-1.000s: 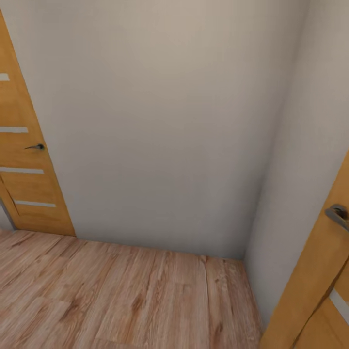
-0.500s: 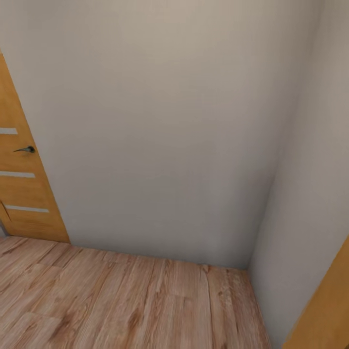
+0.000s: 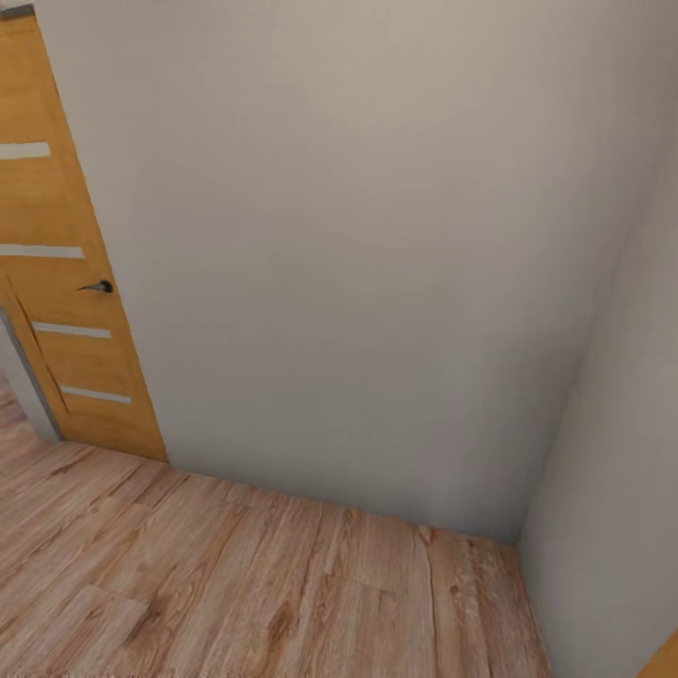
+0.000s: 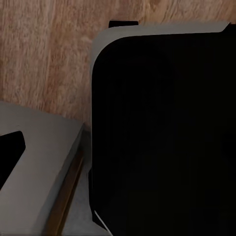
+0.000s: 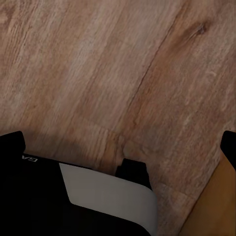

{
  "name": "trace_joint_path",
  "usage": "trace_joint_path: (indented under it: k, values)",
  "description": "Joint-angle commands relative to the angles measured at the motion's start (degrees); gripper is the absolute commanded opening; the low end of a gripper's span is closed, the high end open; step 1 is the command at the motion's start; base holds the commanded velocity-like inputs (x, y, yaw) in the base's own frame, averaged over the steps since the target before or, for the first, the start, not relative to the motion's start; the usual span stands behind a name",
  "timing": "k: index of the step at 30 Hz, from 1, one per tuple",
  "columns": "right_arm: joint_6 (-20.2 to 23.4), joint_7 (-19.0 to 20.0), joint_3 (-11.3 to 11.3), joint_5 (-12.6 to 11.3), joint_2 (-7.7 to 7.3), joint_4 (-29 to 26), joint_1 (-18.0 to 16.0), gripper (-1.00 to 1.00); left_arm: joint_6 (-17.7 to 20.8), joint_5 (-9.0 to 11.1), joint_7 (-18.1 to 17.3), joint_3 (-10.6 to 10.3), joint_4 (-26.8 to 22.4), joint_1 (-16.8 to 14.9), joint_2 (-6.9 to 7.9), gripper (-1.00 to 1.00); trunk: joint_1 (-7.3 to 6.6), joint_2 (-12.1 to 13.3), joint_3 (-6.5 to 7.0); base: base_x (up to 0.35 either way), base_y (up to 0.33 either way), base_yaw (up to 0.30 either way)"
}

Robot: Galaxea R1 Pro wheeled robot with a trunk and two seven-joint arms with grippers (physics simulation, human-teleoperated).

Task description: Move the two storage containers from the living room to the garage. In the garage, place one container on the floor and stack the other container on top of it (either order is fine).

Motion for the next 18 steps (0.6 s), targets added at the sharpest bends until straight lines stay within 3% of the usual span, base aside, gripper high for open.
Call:
trace_joint_path:
  k: [1, 18]
  values:
    - [-0.20, 0.31, 0.43, -0.58, 0.03, 0.12, -0.03, 1.00, -0.07, 0.07, 0.09, 0.07, -0.06, 0.01, -0.03, 1.00, 0.00, -0.03, -0.05, 0.001, 0.000, 0.274]
    - [-0.20, 0.31, 0.46, -0.56, 0.03, 0.12, -0.03, 1.00, -0.07, 0.07, 0.11, 0.10, -0.02, 0.01, -0.06, 1.00, 0.00, -0.03, -0.05, 0.008, 0.000, 0.264]
